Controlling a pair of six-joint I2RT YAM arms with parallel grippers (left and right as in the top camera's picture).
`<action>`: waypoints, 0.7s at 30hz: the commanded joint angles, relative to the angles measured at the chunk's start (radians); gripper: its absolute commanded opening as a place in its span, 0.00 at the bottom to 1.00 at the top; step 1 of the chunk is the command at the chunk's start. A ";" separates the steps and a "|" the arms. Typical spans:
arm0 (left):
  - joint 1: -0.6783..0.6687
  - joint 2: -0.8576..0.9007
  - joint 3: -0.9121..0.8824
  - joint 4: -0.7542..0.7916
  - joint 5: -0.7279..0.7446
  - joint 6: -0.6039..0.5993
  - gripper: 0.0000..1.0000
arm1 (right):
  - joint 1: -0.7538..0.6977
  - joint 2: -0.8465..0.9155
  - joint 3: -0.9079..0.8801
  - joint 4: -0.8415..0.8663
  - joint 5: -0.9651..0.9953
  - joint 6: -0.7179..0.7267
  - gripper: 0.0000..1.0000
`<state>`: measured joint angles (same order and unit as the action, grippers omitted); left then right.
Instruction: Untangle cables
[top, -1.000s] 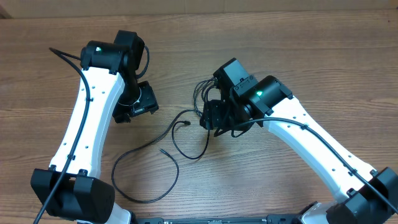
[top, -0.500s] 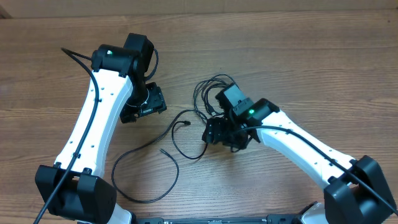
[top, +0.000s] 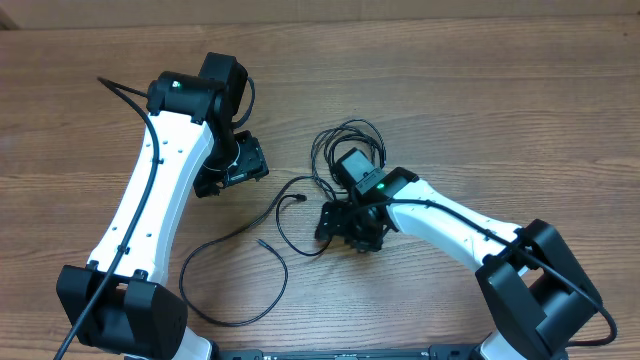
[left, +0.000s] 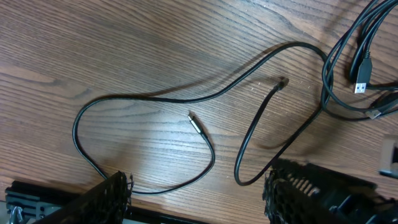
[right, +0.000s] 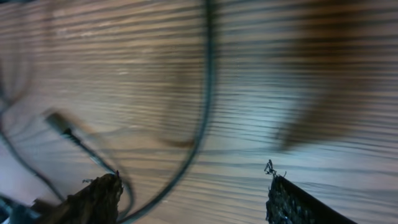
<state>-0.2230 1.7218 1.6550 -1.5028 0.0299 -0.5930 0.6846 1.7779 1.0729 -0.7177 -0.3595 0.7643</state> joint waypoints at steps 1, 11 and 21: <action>-0.001 0.007 -0.005 -0.001 -0.003 -0.009 0.72 | 0.026 0.002 -0.006 0.030 -0.021 0.057 0.71; -0.001 0.007 -0.005 -0.007 -0.004 -0.009 0.72 | 0.142 0.009 -0.006 0.082 0.055 0.181 0.64; -0.001 0.007 -0.005 -0.011 -0.004 -0.008 0.72 | 0.192 0.019 -0.006 0.067 0.147 0.238 0.64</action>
<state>-0.2230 1.7218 1.6550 -1.5089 0.0299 -0.5957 0.8753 1.7859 1.0729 -0.6518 -0.2501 0.9775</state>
